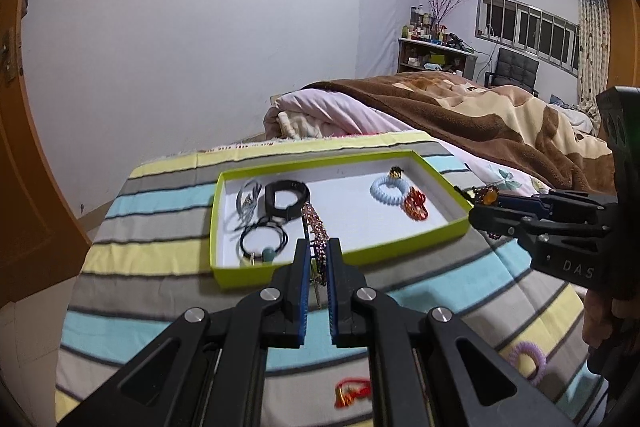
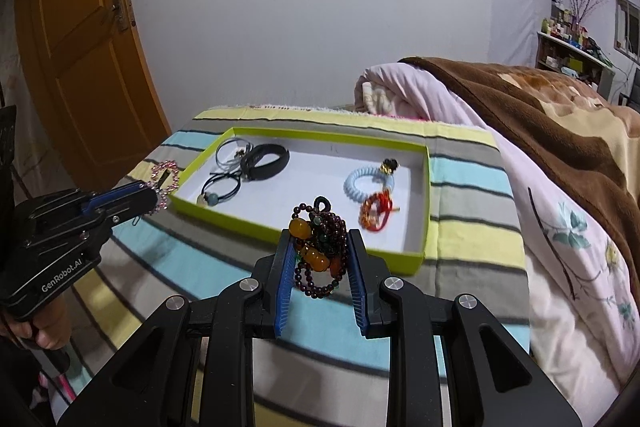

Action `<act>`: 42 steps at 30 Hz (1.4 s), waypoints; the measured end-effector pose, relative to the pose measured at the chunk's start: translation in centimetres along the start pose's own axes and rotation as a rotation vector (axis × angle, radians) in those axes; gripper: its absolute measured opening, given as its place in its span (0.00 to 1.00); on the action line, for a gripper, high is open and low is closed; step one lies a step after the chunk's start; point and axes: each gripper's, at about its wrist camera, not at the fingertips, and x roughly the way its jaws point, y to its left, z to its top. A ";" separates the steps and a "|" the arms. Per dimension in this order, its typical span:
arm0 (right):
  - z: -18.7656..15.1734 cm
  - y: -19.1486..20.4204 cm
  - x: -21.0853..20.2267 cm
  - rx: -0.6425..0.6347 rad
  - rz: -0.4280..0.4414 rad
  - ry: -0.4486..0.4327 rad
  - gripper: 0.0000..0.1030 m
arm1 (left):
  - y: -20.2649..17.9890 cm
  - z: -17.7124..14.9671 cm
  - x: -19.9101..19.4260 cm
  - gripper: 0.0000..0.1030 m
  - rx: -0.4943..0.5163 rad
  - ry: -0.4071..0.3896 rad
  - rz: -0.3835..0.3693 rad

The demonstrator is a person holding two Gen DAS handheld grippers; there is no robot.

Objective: Organize jewelry
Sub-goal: 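Carry both bracelets into the lime-green box and open both grippers to release them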

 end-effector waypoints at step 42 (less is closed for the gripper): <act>1.9 -2.2 10.7 0.013 -0.012 0.166 0.37 | 1.3 0.8 11.0 0.09 -0.013 0.177 -0.065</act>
